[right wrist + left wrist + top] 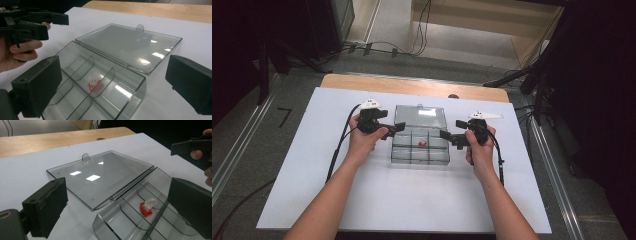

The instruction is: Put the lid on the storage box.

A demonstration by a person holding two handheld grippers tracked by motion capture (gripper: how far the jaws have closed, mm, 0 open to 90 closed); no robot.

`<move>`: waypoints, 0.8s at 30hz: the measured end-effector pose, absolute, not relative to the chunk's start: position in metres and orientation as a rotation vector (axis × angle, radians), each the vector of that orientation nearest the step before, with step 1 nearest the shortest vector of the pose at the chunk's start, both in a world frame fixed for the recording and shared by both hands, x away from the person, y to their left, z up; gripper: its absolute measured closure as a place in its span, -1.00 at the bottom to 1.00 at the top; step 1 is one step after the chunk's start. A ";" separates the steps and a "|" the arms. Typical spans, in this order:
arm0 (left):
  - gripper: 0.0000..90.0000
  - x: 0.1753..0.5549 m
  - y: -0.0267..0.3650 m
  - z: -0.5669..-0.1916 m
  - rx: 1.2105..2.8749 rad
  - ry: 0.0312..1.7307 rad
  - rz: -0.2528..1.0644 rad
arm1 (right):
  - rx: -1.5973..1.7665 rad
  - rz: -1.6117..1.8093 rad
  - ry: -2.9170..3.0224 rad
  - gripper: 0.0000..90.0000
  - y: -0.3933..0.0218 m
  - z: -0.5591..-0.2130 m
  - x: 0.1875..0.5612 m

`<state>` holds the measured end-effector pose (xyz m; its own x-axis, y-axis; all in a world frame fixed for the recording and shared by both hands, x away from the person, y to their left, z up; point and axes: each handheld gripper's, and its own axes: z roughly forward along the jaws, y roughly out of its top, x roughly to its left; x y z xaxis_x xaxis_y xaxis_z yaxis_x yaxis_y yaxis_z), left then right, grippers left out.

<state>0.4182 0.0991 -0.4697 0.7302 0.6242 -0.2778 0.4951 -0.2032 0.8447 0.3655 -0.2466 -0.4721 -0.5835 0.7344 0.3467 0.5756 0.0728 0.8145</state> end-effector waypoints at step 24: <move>-0.90 0.446 0.088 -0.483 1.850 0.947 0.061 | 1.437 1.504 2.206 -1.00 -0.242 -0.481 0.406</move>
<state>0.4458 0.0883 -0.4825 0.6905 0.6281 -0.3588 0.5766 -0.1784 0.7973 0.4056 -0.2423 -0.4806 -0.5460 0.7417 0.3896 0.6335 0.0611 0.7714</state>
